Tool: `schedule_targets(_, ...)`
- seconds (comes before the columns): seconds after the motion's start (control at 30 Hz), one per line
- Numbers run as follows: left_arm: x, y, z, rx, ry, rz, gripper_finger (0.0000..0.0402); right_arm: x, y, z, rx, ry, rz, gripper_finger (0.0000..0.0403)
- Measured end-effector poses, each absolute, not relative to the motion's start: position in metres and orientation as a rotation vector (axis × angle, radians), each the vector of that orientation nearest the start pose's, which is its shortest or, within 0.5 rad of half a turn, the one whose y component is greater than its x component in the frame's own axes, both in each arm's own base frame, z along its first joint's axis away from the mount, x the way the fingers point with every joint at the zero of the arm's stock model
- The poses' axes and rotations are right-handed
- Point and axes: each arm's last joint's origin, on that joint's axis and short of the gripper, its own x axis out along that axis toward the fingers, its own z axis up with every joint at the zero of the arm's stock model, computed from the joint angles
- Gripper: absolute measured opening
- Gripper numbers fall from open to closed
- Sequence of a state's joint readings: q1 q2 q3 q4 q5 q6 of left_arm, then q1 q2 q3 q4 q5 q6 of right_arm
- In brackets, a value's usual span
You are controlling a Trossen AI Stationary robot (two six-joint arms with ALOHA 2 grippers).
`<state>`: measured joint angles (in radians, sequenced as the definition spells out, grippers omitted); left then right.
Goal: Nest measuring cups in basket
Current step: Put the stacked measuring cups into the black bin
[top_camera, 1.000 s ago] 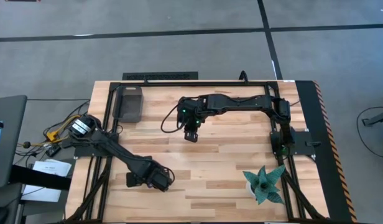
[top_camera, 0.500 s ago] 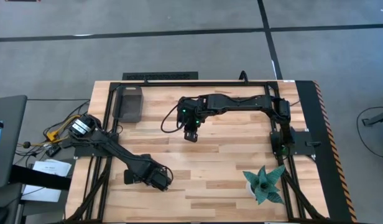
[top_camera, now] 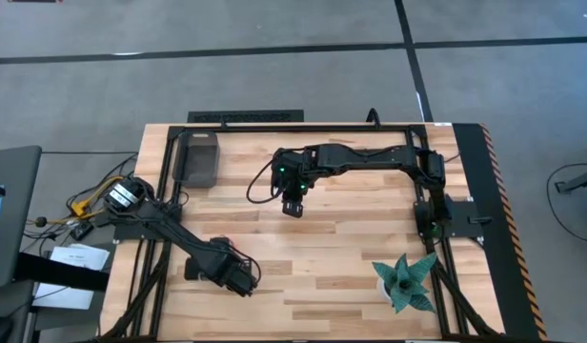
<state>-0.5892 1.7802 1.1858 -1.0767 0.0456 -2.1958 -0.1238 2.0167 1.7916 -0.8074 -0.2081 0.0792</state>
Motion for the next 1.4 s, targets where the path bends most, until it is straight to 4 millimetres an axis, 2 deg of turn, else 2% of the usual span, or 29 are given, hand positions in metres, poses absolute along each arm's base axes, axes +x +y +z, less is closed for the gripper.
schedule_targets(0.93,0.251,-0.168,0.178,-1.113,1.322,1.253,0.0149,0.431,-0.047,0.262,0.240,1.039,0.039,0.0103)
schedule_targets(1.4,0.244,-0.154,0.194,-1.060,1.262,1.278,0.0144,0.431,-0.048,0.262,0.241,1.038,0.038,0.0103)
